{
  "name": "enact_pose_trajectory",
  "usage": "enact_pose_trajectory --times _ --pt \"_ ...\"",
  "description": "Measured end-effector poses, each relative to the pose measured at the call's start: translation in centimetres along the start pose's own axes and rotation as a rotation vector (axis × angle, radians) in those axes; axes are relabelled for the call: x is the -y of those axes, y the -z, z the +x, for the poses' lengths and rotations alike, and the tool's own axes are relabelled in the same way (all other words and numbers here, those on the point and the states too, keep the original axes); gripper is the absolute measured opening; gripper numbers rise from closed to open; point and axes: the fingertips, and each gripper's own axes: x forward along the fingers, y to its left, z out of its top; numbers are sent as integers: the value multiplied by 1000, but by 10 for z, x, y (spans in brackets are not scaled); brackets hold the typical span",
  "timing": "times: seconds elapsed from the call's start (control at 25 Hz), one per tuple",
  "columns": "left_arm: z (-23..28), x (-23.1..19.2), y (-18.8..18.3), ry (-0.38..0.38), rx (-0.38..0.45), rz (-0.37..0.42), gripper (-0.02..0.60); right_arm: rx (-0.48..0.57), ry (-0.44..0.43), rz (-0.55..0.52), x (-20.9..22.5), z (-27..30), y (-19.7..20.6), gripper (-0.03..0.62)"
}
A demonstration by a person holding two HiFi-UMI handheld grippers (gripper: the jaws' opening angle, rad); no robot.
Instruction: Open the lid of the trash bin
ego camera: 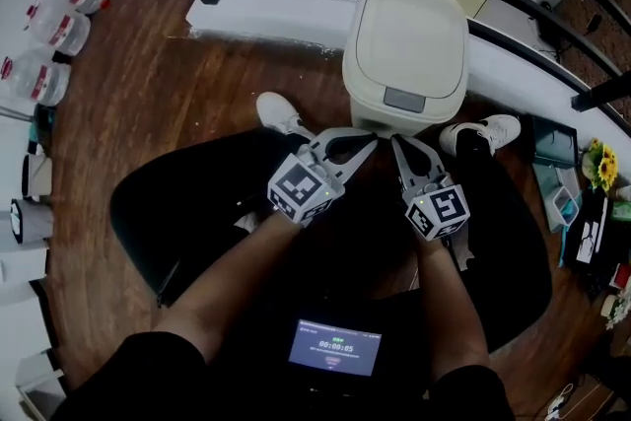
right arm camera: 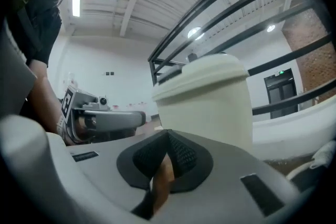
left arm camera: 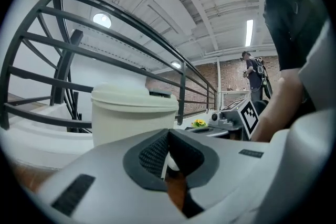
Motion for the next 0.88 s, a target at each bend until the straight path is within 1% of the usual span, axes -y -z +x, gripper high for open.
enact_pose_trajectory --times 0.04,0.16,0.28,0.56,0.72,0.88 --pt "3 -3 7 1 -5 -13 32 -17 11 12 4 1 12 12" --pt "14 -16 28 -13 -1 -82 32 -61 43 61 18 5 47 12" --pt "24 -23 54 -10 -15 -112 34 -110 71 101 31 9 82 12" --pt "42 -45 113 -54 -65 -222 34 -234 111 121 60 31 149 12" --pt "49 -54 143 -71 -85 -235 35 -258 155 147 77 37 179 11" --pt "60 -59 164 -73 -105 -248 35 -265 161 153 86 42 195 11"
